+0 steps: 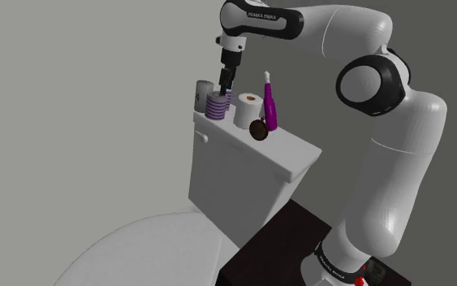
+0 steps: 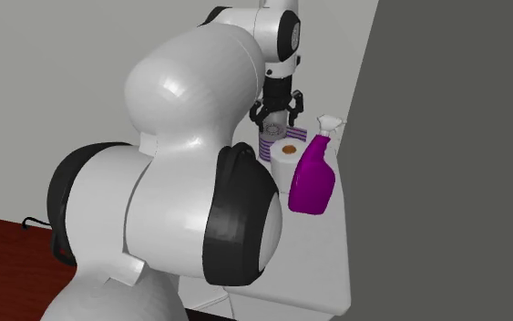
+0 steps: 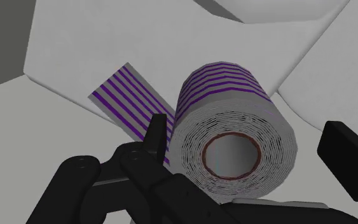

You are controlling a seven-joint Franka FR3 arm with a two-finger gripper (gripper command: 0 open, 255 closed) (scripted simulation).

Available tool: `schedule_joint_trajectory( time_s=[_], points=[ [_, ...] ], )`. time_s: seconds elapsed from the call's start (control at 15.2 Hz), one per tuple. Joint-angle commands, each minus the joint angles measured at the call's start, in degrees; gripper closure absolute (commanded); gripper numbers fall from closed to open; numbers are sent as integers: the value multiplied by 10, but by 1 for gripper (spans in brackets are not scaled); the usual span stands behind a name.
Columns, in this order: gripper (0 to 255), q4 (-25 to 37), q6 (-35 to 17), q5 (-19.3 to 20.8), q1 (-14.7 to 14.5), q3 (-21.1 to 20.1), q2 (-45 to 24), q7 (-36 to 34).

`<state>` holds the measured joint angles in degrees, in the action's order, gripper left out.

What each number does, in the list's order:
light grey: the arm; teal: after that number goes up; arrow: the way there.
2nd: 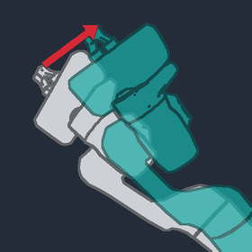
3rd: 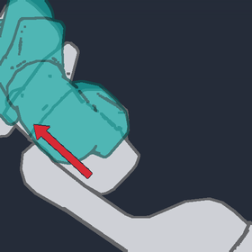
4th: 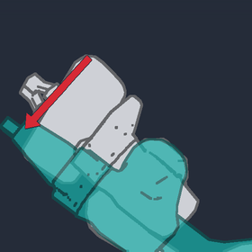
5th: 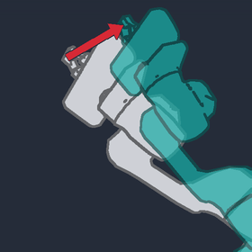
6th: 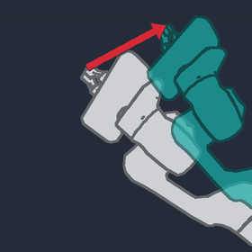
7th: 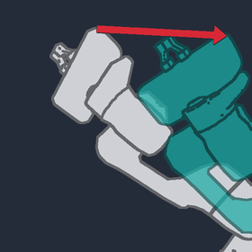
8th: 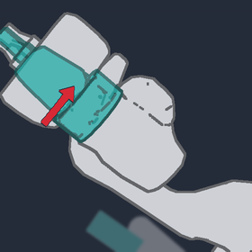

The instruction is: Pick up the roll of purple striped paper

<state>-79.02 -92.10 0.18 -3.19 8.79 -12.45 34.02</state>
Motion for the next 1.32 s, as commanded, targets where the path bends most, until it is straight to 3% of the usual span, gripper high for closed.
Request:
schedule_joint_trajectory(
  time_s=[0.0, 0.4, 0.46, 1.06, 1.25],
  points=[
    [0, -13, -14, 0, -1, -1, -1, 0],
    [0, -58, -52, 2, -2, -1, 6, -1],
    [255, -58, -53, 1, -2, -1, 5, -1],
    [255, -58, -52, 2, -2, -1, 6, -1],
    [255, -29, -27, 1, -1, -1, 2, 0]
  ],
)
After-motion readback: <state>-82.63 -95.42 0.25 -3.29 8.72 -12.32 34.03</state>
